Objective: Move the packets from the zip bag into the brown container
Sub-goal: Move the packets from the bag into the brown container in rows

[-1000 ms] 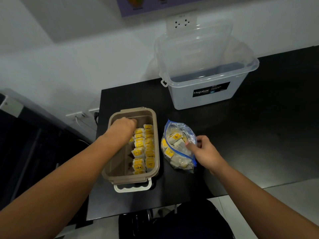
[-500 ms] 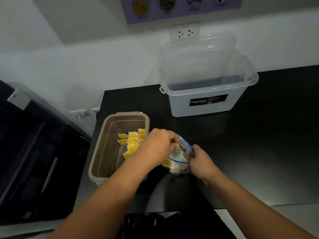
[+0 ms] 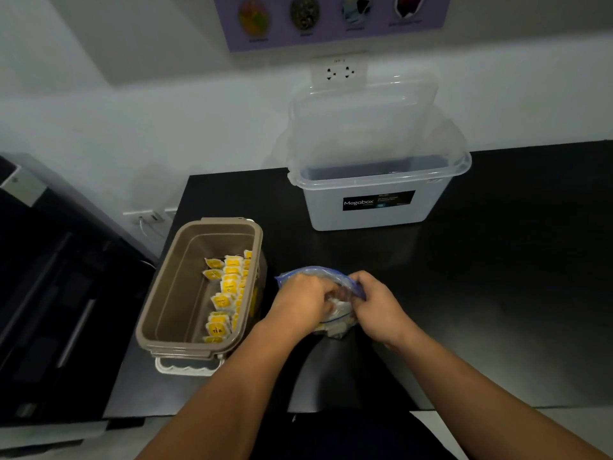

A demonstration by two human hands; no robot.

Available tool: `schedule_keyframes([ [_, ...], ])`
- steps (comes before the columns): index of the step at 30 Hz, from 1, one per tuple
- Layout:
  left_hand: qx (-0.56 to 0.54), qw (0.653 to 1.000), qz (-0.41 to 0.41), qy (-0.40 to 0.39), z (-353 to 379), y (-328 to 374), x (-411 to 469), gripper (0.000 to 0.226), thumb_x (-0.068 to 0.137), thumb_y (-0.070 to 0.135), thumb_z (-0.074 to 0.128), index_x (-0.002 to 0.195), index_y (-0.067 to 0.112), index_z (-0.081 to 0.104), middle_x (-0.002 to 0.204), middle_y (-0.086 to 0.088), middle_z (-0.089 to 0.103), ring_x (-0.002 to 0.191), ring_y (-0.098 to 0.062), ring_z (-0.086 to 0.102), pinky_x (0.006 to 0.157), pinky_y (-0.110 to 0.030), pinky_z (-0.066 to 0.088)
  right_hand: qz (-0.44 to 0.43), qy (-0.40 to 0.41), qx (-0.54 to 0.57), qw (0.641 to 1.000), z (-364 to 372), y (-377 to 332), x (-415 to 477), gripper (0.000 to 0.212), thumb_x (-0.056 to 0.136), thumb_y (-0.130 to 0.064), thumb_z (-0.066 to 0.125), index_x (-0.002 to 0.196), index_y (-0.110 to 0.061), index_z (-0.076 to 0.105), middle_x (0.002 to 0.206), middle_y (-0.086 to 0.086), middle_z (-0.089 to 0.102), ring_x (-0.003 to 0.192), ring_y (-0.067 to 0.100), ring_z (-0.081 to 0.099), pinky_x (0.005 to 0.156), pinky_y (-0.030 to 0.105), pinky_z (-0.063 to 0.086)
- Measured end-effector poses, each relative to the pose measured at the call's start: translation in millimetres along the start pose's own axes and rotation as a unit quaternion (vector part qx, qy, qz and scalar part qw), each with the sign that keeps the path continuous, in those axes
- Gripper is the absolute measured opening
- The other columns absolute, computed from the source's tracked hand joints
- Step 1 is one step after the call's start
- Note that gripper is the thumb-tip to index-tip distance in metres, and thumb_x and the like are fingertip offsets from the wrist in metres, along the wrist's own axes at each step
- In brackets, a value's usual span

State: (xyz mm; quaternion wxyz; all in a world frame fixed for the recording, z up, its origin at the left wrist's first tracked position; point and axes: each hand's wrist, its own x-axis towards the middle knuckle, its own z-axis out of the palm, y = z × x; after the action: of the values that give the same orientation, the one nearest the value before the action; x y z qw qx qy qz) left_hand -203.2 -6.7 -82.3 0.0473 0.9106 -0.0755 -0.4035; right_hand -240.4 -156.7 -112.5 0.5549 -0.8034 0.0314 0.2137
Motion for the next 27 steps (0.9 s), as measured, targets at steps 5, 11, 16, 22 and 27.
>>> schedule_keyframes([
  [5, 0.000, 0.994, 0.010, 0.112, 9, -1, -5, 0.039, 0.100, 0.034, 0.056, 0.137, 0.023, 0.059, 0.134, -0.001, 0.060, 0.125, -0.022, 0.056, 0.103, -0.034, 0.043, -0.019, -0.029, 0.017, 0.999, -8, -5, 2, 0.034, 0.094, 0.005, 0.061, 0.106, -0.026, 0.066, 0.102, 0.001, 0.074, 0.091, 0.011, 0.074, 0.074, 0.025, 0.061],
  [11, -0.067, 0.968, 0.039, 0.237, 31, -6, -14, 0.026, 0.100, 0.031, 0.057, 0.121, 0.022, 0.069, 0.115, 0.000, 0.070, 0.108, -0.019, 0.064, 0.096, -0.034, 0.050, -0.031, -0.050, 0.036, 0.998, -8, -10, 3, 0.043, 0.091, 0.007, 0.065, 0.113, -0.029, 0.061, 0.115, 0.000, 0.069, 0.103, 0.014, 0.072, 0.089, 0.036, 0.063],
  [16, -0.073, 0.963, 0.043, 0.257, 35, -7, -17, 0.022, 0.098, 0.030, 0.057, 0.112, 0.022, 0.072, 0.107, -0.001, 0.072, 0.100, -0.020, 0.066, 0.089, -0.036, 0.053, -0.025, -0.053, 0.023, 0.998, -5, -7, 5, 0.042, 0.092, 0.002, 0.068, 0.114, -0.033, 0.059, 0.115, -0.003, 0.069, 0.104, 0.011, 0.072, 0.090, 0.035, 0.063],
  [22, -0.157, 0.919, 0.030, 0.361, 31, -13, -28, 0.015, 0.096, 0.023, 0.060, 0.097, 0.022, 0.075, 0.091, 0.006, 0.071, 0.080, -0.007, 0.065, 0.080, -0.028, 0.056, -0.010, -0.013, 0.029, 0.999, -3, -9, 11, 0.025, 0.095, -0.009, 0.069, 0.109, -0.028, 0.060, 0.106, 0.000, 0.071, 0.097, 0.015, 0.071, 0.085, 0.036, 0.062],
  [27, -0.352, 0.870, 0.046, 0.342, 30, -23, -26, 0.008, 0.090, 0.020, 0.070, 0.096, 0.024, 0.075, 0.093, 0.012, 0.073, 0.085, 0.001, 0.068, 0.084, -0.024, 0.057, 0.039, 0.014, 0.073, 0.996, -2, -9, 20, 0.014, 0.100, -0.012, 0.060, 0.108, -0.024, 0.061, 0.108, 0.005, 0.071, 0.097, 0.020, 0.072, 0.079, 0.036, 0.062],
])
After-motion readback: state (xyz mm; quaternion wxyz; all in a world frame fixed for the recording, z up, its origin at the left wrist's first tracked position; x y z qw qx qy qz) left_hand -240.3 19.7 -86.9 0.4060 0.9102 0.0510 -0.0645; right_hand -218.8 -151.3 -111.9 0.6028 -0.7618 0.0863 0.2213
